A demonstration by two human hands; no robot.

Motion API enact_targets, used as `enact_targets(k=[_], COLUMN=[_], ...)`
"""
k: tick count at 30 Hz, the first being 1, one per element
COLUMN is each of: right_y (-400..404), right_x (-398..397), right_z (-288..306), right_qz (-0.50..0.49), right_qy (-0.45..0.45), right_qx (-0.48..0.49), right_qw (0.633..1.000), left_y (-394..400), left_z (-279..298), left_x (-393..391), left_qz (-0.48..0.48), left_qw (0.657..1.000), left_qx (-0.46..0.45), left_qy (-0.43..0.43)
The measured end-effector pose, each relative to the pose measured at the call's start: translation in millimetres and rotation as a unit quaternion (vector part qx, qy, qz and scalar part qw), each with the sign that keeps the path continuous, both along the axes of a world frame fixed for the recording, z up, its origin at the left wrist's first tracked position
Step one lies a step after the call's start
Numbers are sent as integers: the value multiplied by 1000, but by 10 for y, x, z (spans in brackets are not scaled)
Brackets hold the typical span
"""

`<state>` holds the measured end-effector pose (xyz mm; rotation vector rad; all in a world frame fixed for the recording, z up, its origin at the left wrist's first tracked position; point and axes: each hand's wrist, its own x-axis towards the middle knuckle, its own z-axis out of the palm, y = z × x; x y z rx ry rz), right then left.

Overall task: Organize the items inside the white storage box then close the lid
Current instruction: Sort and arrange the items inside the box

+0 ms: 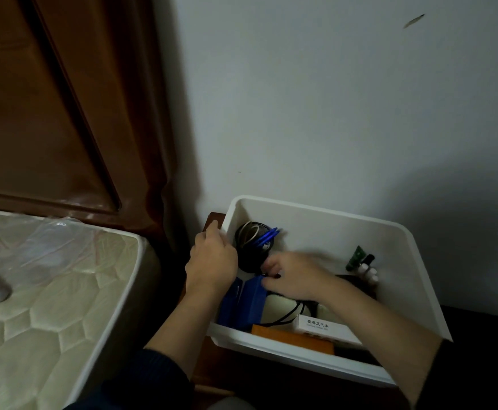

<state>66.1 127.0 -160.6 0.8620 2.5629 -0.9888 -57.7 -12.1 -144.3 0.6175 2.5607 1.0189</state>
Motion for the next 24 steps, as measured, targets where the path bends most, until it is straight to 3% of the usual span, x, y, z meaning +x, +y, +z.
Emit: enact_targets(k=[4, 10, 24], right_y=[-308, -424, -318], right_x=[-266, -468, -449], right_z=[-41, -173, -353], right_qz=[51, 85, -39], right_qy=[-115, -248, -153], right_qx=[134, 140, 56], right_qw=[983, 955, 986], left_y=[-29, -24, 0], left_z=[-65, -177, -280], left_x=[-82, -152, -217], left_qz=[37, 71, 82], left_qw=[992, 978, 973], left_qx=[71, 125, 141], left_qy=[-96, -153, -161])
